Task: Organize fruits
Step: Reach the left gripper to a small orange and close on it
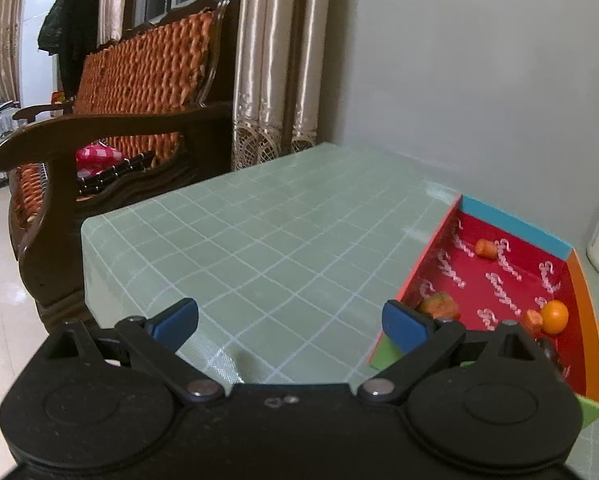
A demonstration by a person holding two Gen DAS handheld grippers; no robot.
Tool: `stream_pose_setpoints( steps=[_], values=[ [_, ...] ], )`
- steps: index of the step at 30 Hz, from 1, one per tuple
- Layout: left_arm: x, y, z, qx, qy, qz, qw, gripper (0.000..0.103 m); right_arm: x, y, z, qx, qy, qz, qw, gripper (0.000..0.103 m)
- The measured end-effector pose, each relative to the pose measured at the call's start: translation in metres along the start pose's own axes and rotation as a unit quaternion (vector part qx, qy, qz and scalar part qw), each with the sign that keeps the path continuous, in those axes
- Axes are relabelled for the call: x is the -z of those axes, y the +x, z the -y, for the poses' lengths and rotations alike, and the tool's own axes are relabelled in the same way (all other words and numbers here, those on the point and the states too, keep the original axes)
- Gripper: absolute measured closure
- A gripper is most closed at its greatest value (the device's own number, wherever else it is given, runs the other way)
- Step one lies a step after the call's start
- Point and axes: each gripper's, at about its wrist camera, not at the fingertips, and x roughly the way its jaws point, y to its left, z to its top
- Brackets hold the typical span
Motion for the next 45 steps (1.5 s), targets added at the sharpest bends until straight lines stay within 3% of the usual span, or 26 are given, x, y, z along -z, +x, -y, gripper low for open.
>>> stream_pose_setpoints(
  steps=[7, 14, 18, 24, 28, 33, 41, 45],
  values=[
    [-0.004, -0.007, 0.008, -0.022, 0.011, 0.022, 0.9995, 0.010, -0.006, -0.008, 0.030, 0.061, 0.025, 0.002, 0.998, 0.000],
    [-0.008, -0.035, 0.047, 0.026, 0.070, 0.061, 0.9953, 0.010, -0.010, -0.019, 0.055, 0.145, 0.036, 0.013, 0.989, 0.000],
    [-0.004, -0.053, 0.087, 0.090, 0.123, 0.074, 0.9856, 0.010, -0.011, -0.026, 0.071, 0.191, 0.041, 0.014, 0.981, 0.000],
    [0.012, -0.077, 0.148, 0.182, 0.190, 0.088, 0.9607, 0.012, -0.012, -0.033, 0.092, 0.263, 0.031, 0.019, 0.964, 0.000],
    [0.031, -0.079, 0.182, 0.215, 0.223, 0.083, 0.9473, 0.014, -0.012, -0.038, 0.107, 0.308, 0.026, 0.028, 0.951, 0.000],
    [0.050, -0.063, 0.219, 0.232, 0.249, 0.049, 0.9389, 0.031, -0.012, -0.049, 0.125, 0.336, 0.040, 0.026, 0.941, 0.000],
    [0.057, -0.023, 0.245, 0.207, 0.229, -0.003, 0.9512, 0.047, -0.013, -0.061, 0.139, 0.335, 0.055, 0.022, 0.940, 0.000],
    [0.054, -0.004, 0.252, 0.200, 0.218, -0.026, 0.9549, 0.049, -0.014, -0.057, 0.141, 0.327, 0.065, 0.015, 0.943, 0.000]
  ],
)
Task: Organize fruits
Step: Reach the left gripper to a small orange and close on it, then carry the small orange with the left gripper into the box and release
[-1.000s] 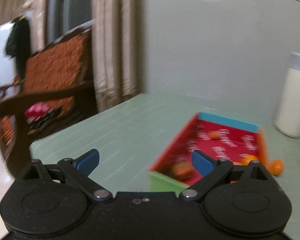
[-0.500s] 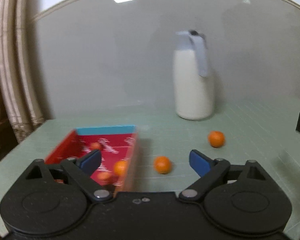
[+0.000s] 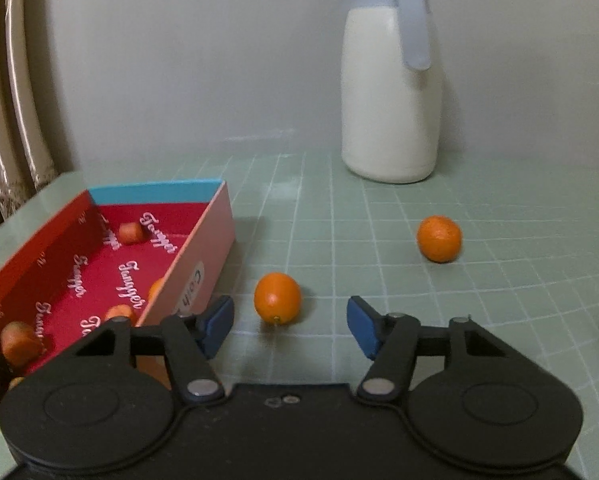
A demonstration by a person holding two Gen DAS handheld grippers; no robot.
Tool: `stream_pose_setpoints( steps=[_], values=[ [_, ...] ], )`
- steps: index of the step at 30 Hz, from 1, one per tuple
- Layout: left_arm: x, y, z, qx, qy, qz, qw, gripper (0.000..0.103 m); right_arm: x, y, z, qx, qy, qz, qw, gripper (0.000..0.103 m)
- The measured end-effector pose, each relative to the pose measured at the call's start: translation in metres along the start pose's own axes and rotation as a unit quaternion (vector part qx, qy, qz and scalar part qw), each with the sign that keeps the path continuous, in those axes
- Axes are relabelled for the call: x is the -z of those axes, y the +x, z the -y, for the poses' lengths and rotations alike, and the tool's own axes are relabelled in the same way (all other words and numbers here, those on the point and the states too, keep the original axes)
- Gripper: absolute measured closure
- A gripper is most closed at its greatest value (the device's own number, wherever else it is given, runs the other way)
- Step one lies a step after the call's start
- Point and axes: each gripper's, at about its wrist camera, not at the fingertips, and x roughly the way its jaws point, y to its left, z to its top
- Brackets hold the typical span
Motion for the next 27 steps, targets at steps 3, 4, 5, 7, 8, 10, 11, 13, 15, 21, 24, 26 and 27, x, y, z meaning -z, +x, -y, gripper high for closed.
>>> stream_pose_setpoints(
  steps=[3, 4, 5, 7, 8, 10, 11, 13, 15, 21, 24, 26, 27],
  values=[
    [-0.003, 0.010, 0.004, -0.002, 0.007, -0.003, 1.0000, 0.050, 0.001, 0.001, -0.002, -0.001, -0.004, -0.002, 1.000, 0.000],
    [-0.004, 0.012, 0.004, -0.002, 0.006, -0.006, 1.0000, 0.050, 0.001, 0.002, -0.003, 0.000, -0.005, -0.004, 1.000, 0.000],
    [-0.004, 0.015, 0.004, -0.001, 0.007, -0.010, 0.9999, 0.051, 0.001, 0.003, -0.003, 0.000, -0.006, -0.006, 1.000, 0.000],
    [-0.004, 0.020, 0.005, 0.000, 0.008, -0.015, 0.9999, 0.055, 0.002, 0.003, -0.002, -0.003, -0.003, -0.010, 1.000, 0.000],
    [-0.003, 0.023, 0.005, 0.001, 0.009, -0.017, 0.9998, 0.059, 0.001, 0.004, -0.002, -0.005, -0.002, -0.011, 1.000, 0.000],
    [-0.002, 0.026, 0.005, -0.002, 0.015, -0.018, 0.9997, 0.063, 0.001, 0.003, -0.002, -0.007, 0.001, -0.011, 1.000, 0.000],
    [-0.002, 0.027, 0.006, -0.003, 0.018, -0.016, 0.9997, 0.064, 0.001, 0.003, -0.002, -0.008, 0.001, -0.012, 1.000, 0.000],
    [-0.002, 0.026, 0.007, -0.003, 0.023, -0.011, 0.9997, 0.071, 0.002, 0.004, -0.003, -0.012, 0.002, -0.016, 1.000, 0.000],
    [-0.001, 0.026, 0.008, -0.002, 0.031, -0.007, 0.9995, 0.080, 0.003, 0.004, -0.004, -0.016, 0.003, -0.019, 1.000, 0.000],
    [0.003, 0.018, 0.006, -0.001, 0.030, 0.015, 0.9994, 0.082, 0.004, 0.004, -0.008, -0.025, 0.001, -0.022, 0.999, 0.000],
    [0.005, 0.007, 0.009, -0.001, 0.039, 0.041, 0.9984, 0.082, 0.005, 0.004, -0.009, -0.028, 0.002, -0.024, 0.999, 0.000],
    [0.006, 0.000, 0.009, -0.001, 0.040, 0.053, 0.9978, 0.082, 0.005, 0.004, -0.010, -0.031, 0.002, -0.025, 0.999, 0.000],
    [0.006, -0.003, 0.009, -0.001, 0.039, 0.057, 0.9976, 0.082, 0.005, 0.004, -0.011, -0.033, 0.001, -0.026, 0.999, 0.000]
  ],
)
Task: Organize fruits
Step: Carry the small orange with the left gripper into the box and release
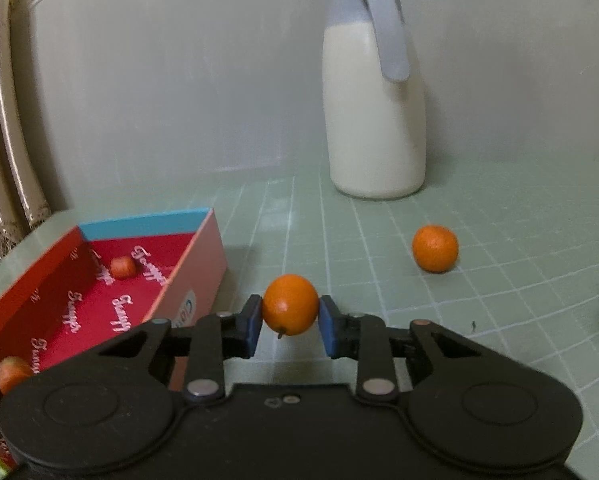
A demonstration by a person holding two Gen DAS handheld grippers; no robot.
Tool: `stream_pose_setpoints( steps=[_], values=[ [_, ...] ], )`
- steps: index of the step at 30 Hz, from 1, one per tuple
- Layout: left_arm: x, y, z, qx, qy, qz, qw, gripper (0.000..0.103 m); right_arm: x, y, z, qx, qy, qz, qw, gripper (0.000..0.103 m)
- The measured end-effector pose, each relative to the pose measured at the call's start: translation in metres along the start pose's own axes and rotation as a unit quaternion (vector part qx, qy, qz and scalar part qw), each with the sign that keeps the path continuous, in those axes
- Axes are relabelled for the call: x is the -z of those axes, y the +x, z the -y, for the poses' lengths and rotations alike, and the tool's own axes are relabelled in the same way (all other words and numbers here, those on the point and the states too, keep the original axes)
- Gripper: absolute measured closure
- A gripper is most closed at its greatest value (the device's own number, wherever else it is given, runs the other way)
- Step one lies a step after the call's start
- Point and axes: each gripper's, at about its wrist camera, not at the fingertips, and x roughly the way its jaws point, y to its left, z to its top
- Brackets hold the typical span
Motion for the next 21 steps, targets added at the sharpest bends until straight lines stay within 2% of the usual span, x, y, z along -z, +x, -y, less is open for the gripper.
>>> stream_pose_setpoints(
  steps=[6, 12, 16, 21],
  values=[
    [-0.007, -0.025, -0.016, -0.024, -0.009, 0.034, 0.9991, 0.082, 0.002, -0.002, -0.007, -0.007, -0.009, 0.003, 1.000, 0.000],
    [-0.012, -0.038, -0.061, -0.073, -0.050, 0.032, 0.9955, 0.082, 0.005, -0.005, -0.018, -0.021, -0.022, 0.004, 1.000, 0.000],
    [-0.004, -0.033, -0.090, -0.103, -0.065, 0.005, 0.9925, 0.082, 0.008, -0.007, -0.030, -0.033, -0.035, 0.000, 0.999, 0.000],
    [0.008, -0.024, -0.120, -0.123, -0.094, -0.036, 0.9874, 0.080, 0.013, -0.008, -0.045, -0.050, -0.051, -0.001, 0.997, 0.000]
  ],
)
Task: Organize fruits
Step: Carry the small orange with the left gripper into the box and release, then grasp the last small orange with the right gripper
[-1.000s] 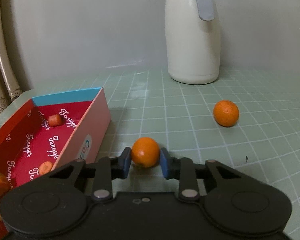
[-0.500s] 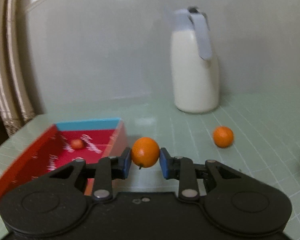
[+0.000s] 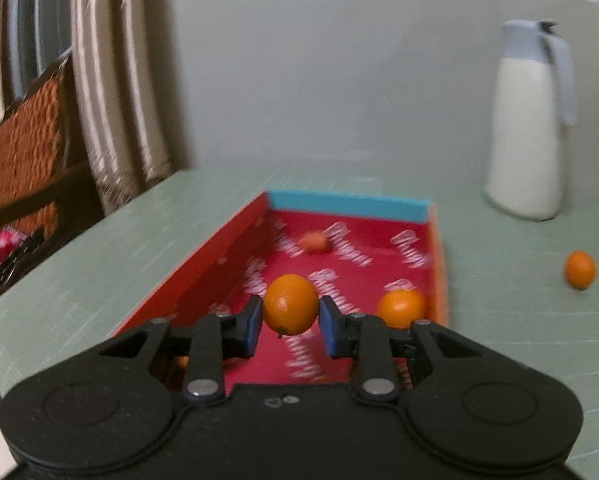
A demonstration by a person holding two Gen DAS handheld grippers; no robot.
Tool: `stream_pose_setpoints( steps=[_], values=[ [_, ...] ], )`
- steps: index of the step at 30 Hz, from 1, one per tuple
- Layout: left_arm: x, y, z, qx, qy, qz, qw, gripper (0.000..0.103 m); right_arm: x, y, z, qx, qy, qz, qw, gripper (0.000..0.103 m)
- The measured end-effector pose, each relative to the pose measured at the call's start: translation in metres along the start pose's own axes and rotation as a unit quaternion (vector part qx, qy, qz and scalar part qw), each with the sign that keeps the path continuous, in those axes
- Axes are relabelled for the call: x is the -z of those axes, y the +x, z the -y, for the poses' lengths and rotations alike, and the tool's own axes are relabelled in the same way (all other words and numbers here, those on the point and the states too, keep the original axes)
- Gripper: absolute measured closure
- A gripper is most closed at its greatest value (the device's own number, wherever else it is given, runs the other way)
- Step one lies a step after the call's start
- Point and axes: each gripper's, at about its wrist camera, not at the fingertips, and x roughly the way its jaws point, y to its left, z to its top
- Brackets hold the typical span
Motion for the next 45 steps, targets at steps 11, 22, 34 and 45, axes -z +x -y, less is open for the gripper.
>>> stream_pose_setpoints(
  steps=[11, 22, 34, 45],
  values=[
    [0.002, -0.029, -0.051, 0.005, -0.062, 0.026, 0.9977, 0.026, 0.006, 0.009, -0.035, -0.037, -0.033, -0.008, 0.999, 0.000],
    [0.017, -0.041, -0.094, -0.021, -0.088, 0.025, 0.9956, 0.021, 0.013, 0.035, -0.056, -0.080, -0.053, -0.060, 0.994, 0.000],
    [0.029, -0.044, -0.129, -0.077, -0.156, 0.017, 0.9846, 0.016, 0.013, 0.072, -0.090, -0.121, -0.068, -0.126, 0.982, 0.000],
    [0.030, -0.047, -0.134, -0.087, -0.145, 0.025, 0.9853, 0.014, 0.005, 0.142, -0.093, -0.121, -0.020, -0.187, 0.975, 0.037]
  ],
)
